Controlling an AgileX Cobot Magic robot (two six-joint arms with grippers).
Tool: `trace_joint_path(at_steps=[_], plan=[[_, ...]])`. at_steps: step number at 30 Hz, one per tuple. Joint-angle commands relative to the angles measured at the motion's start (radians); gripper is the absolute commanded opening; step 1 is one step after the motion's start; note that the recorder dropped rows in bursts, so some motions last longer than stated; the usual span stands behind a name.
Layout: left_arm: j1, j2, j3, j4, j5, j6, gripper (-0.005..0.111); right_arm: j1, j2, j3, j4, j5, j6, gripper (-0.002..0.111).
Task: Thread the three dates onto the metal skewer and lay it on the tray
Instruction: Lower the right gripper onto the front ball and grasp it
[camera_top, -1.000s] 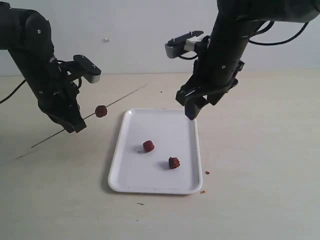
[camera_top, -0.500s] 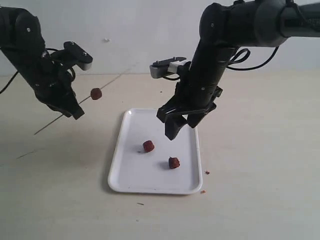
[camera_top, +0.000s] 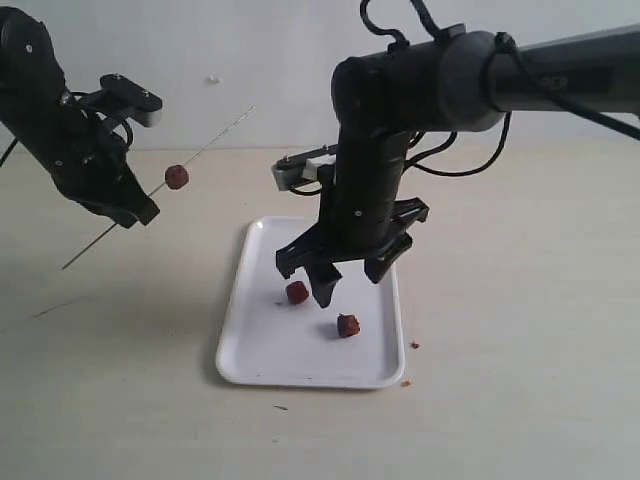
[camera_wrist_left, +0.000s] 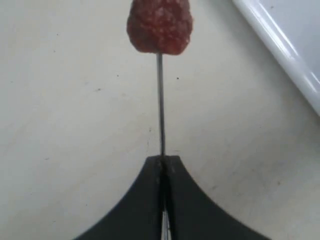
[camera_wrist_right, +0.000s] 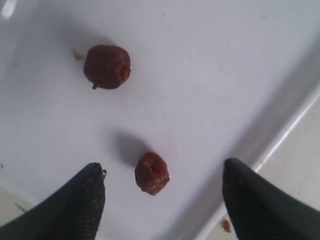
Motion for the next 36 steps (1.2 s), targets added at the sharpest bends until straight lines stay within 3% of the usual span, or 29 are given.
trace_joint_path(at_steps=[1,10,18,23,30,36], plan=[[-0.005,-0.015,-0.005,-0.015,-0.007,-0.005,0.0,0.006,0.032,-0.001,-0.023,-0.027,0.102,0.064],[-0.005,-0.015,-0.005,-0.048,-0.013,-0.005,0.0,0.006,0.041,0.104,0.037,-0.137,0.125,0.064],[-0.005,-0.015,-0.005,-0.069,-0.015,-0.005,0.0,0.006,0.039,0.164,0.05,-0.201,0.14,0.056],[-0.005,-0.015,-0.005,-0.08,-0.015,-0.005,0.0,0.006,0.039,0.168,0.049,-0.199,0.149,0.048],[-0.005,-0.015,-0.005,-0.09,-0.017,-0.002,0.0,0.006,0.039,0.168,0.049,-0.195,0.161,0.021],[-0.005,-0.015,-0.005,-0.09,-0.019,-0.002,0.0,0.006,0.039,0.168,0.05,-0.195,0.161,0.013]])
